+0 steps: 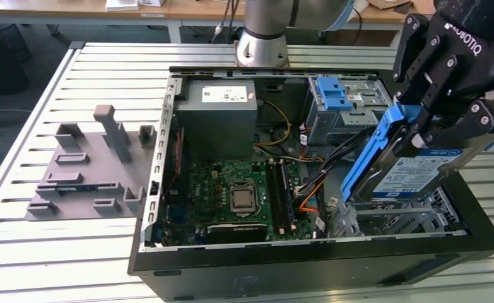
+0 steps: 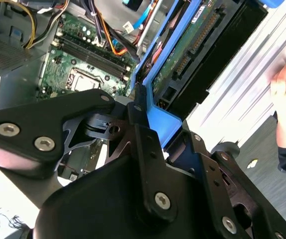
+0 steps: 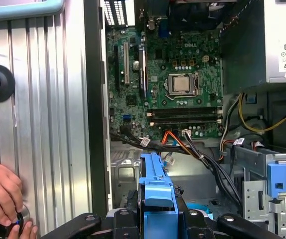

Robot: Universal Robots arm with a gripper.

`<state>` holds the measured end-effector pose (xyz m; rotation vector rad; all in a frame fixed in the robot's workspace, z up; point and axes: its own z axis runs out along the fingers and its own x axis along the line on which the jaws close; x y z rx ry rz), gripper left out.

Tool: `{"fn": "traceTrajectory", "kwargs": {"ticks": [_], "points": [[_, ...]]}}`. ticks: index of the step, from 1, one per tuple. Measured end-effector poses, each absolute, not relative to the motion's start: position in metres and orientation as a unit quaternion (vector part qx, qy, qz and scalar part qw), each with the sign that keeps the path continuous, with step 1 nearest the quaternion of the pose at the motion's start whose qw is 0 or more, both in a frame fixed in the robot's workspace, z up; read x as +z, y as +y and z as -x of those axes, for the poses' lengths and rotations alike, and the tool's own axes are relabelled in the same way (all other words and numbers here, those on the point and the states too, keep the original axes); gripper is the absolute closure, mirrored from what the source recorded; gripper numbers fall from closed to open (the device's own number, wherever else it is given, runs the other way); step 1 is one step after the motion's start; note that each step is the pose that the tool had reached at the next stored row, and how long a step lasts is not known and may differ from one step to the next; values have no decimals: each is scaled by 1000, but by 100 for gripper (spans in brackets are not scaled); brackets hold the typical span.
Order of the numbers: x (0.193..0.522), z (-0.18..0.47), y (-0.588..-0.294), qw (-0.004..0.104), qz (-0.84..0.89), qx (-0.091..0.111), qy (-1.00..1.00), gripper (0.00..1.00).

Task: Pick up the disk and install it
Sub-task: 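Insert the disk into the insertion slot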

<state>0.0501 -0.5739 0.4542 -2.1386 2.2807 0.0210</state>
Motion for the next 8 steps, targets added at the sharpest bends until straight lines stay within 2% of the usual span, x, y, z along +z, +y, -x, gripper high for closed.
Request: {"fn": "traceTrajectory", "kwargs": {"ticks": [8], "points": [[449, -62, -574, 7, 684, 7, 729, 64]]}}
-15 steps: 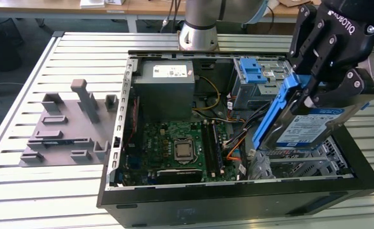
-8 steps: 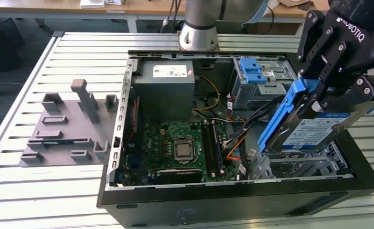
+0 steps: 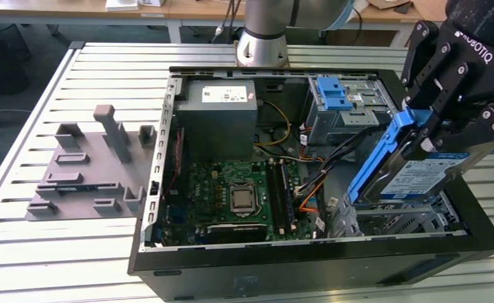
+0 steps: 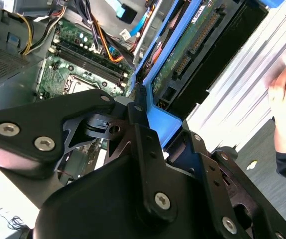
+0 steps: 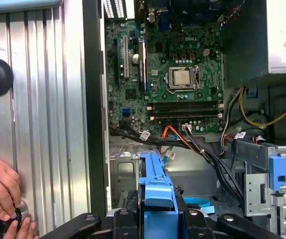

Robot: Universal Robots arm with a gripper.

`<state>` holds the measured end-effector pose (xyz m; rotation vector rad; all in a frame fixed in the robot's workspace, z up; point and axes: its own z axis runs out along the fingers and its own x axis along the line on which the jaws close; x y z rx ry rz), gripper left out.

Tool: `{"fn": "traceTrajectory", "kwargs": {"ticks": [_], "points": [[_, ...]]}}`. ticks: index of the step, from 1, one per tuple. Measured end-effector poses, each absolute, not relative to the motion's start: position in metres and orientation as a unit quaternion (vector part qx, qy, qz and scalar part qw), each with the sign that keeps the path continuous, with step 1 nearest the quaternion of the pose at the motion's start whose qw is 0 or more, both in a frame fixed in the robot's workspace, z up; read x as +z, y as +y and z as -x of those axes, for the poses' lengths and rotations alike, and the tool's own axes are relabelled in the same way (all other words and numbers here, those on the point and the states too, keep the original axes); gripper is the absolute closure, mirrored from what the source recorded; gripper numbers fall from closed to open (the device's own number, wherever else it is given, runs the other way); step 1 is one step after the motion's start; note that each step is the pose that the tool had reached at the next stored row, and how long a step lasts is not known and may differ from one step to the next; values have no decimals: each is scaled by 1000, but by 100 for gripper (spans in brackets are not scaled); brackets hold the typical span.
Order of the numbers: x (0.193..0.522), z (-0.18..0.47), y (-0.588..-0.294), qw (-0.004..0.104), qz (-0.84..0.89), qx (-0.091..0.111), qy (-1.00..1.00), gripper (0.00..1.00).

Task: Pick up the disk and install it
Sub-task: 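Insert the disk into the insertion slot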

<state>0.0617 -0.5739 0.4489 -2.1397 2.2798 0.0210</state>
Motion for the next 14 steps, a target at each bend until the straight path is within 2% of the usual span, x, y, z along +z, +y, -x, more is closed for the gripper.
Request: {"fn": "traceTrajectory", "kwargs": {"ticks": [14], "points": [[442, -69, -574, 7, 692, 7, 721, 64]]}}
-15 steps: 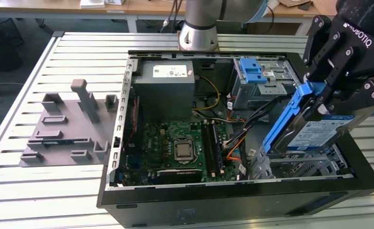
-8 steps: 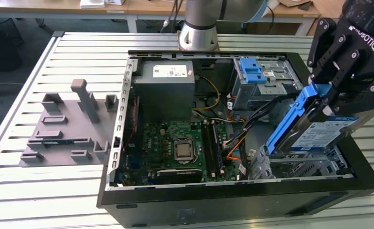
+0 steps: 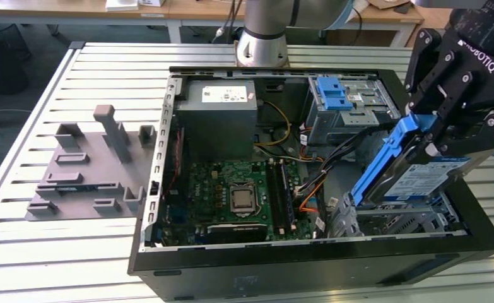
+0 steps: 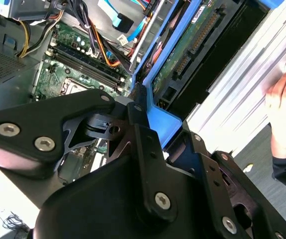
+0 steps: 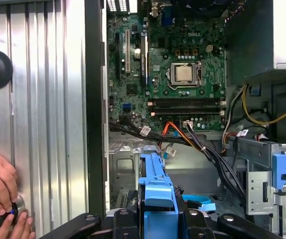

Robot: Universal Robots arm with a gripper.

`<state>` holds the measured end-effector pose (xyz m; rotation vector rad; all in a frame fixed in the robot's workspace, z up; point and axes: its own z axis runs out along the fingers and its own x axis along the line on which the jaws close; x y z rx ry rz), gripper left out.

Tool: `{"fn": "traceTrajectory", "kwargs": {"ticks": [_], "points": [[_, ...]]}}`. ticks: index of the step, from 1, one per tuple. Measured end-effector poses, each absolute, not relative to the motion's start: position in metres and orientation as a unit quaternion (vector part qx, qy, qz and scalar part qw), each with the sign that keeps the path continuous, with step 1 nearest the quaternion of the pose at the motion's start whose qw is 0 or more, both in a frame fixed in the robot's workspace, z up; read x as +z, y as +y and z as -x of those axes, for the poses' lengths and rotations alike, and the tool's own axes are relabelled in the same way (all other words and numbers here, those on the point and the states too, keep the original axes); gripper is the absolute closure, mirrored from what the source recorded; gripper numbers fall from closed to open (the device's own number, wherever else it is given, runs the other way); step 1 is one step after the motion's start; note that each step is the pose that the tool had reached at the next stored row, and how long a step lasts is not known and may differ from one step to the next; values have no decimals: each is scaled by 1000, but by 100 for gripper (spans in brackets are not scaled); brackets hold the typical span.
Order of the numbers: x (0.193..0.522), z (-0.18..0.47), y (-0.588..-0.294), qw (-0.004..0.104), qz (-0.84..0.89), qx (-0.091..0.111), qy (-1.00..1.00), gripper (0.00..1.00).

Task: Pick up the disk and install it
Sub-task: 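Insert the disk into the insertion slot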

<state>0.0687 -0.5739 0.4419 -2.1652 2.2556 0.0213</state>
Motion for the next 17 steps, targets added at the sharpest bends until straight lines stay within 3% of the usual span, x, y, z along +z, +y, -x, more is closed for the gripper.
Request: {"fn": "traceTrajectory", "kwargs": {"ticks": [17], "points": [[436, -69, -573, 7, 693, 7, 721, 64]]}}
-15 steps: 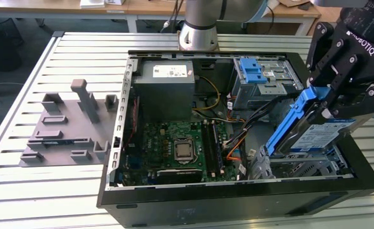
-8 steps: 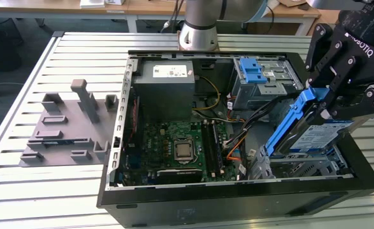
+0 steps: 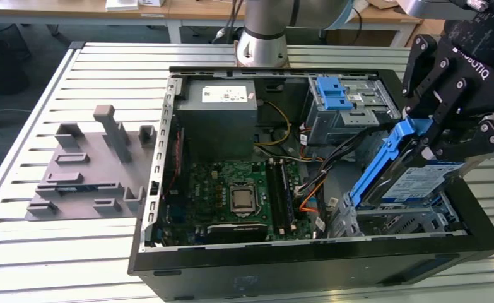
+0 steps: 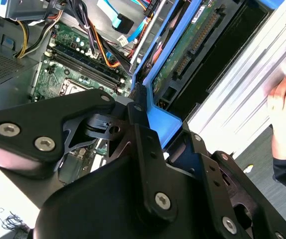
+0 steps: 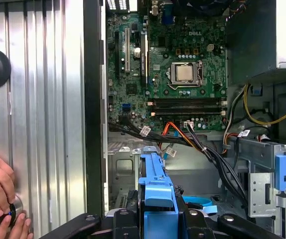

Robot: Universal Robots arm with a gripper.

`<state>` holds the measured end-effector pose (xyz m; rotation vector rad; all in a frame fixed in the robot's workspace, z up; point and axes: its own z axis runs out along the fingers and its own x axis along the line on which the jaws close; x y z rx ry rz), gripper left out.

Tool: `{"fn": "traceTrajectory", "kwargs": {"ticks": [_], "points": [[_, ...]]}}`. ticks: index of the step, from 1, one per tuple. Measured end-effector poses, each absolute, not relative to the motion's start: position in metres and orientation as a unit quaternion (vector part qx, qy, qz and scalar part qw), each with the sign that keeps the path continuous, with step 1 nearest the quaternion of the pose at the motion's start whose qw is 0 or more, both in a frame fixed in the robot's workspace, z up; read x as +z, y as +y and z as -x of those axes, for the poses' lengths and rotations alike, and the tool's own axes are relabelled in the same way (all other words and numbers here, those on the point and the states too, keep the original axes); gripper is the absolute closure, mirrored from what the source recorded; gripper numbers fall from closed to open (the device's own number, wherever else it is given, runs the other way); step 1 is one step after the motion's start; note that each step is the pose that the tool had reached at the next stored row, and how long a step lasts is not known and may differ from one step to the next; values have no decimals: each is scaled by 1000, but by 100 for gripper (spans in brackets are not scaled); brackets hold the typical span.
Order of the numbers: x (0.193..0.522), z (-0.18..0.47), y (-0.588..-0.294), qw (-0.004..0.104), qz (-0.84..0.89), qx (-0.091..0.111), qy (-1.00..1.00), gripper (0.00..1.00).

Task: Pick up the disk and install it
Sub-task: 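Insert the disk into the insertion slot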

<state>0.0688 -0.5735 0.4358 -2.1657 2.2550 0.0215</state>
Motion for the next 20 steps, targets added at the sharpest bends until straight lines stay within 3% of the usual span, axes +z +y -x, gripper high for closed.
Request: {"fn": "traceTrajectory", "kwargs": {"ticks": [20], "points": [[422, -69, -574, 7, 693, 7, 721, 64]]}}
